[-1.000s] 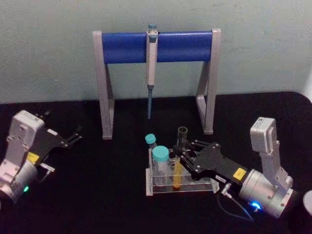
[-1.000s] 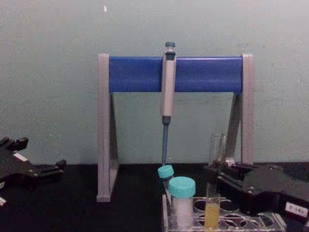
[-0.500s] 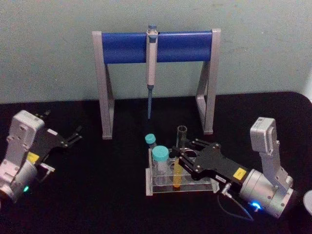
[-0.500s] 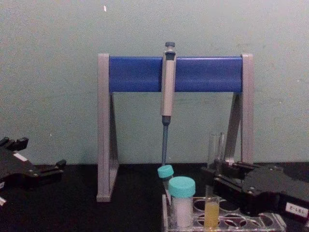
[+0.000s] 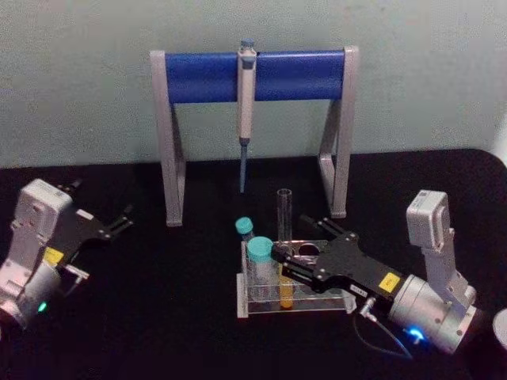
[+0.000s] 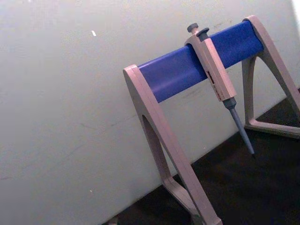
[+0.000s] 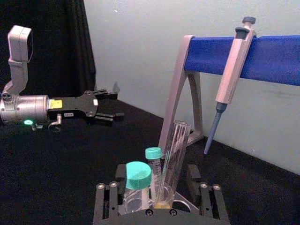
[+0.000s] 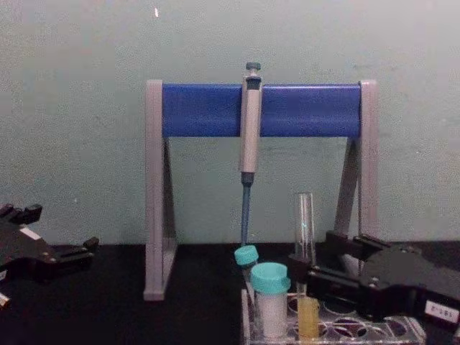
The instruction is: Pick up the test tube from the test tube rack, shake it, then place it back into the test tube rack.
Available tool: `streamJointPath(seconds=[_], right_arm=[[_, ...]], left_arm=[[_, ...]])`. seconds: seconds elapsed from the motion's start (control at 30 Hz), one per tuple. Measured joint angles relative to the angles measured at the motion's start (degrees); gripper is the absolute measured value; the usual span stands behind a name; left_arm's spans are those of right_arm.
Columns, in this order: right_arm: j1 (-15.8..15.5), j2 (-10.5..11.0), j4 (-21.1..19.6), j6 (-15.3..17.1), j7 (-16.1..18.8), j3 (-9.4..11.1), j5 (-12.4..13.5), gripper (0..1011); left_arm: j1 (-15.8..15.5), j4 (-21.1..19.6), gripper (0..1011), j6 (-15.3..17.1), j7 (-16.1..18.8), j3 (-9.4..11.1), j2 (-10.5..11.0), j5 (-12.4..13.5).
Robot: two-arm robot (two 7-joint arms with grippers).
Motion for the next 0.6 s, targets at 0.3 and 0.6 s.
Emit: streamJointPath(seconds=[0.3, 0.6], right_arm=[[0.0, 0.0, 0.0, 0.0, 0.0, 0.0, 0.0, 1000], [0.0, 0.0, 0.0, -0.1, 0.0, 0.0, 0.1, 1000]], left_arm=[[0.0, 0.0, 1001, 0.0, 0.0, 0.0, 0.0, 0.0], [0.0, 0.0, 1001, 0.0, 0.0, 0.0, 0.0, 0.0]])
